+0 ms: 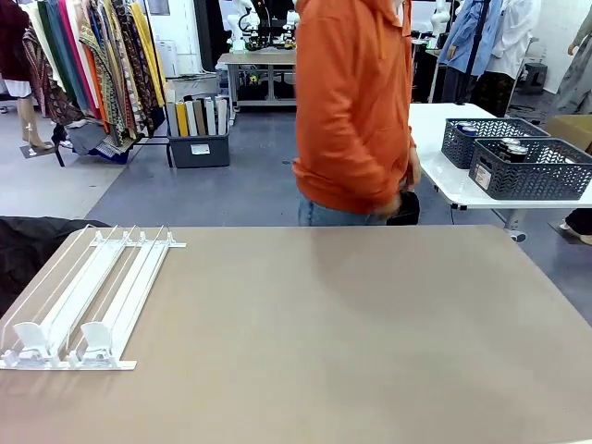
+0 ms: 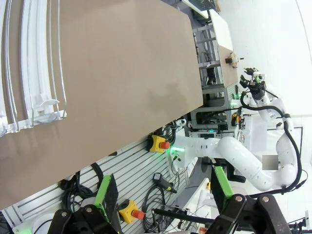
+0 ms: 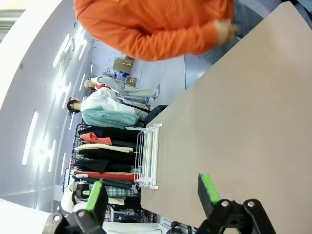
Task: Retrieve and store the cans from the dispenser.
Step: Pick up one can from the Automatic Can Dispenser and place it in the middle of the table.
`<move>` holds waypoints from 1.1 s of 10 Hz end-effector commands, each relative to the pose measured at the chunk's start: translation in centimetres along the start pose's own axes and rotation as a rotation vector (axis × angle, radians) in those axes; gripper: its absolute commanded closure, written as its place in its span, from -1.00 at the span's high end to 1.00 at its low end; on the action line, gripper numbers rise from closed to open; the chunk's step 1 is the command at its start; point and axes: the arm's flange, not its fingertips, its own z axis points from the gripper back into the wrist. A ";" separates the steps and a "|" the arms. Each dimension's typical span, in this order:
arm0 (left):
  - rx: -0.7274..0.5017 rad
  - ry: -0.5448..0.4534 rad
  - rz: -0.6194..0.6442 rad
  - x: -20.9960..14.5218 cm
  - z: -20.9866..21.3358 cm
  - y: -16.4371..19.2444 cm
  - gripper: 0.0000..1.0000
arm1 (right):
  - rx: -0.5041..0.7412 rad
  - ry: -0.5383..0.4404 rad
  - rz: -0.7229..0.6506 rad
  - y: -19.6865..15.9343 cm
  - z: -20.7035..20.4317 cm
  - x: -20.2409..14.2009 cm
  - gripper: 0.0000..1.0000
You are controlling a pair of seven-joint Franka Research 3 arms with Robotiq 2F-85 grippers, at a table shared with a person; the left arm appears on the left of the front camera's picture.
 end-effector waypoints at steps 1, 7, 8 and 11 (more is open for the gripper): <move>-0.019 -0.004 -0.011 0.0 0.0 0.0 1.00 | 0.022 -0.016 0.004 0.3 -0.2 0.3 1.00; -0.019 -0.004 -0.011 0.0 0.0 0.0 1.00 | 0.022 -0.016 0.004 0.3 -0.2 0.3 1.00; -0.019 -0.004 -0.011 0.0 0.0 0.0 1.00 | 0.022 -0.016 0.004 0.3 -0.2 0.3 1.00; -0.019 -0.004 -0.011 0.0 0.0 0.0 1.00 | 0.022 -0.016 0.004 0.3 -0.2 0.3 1.00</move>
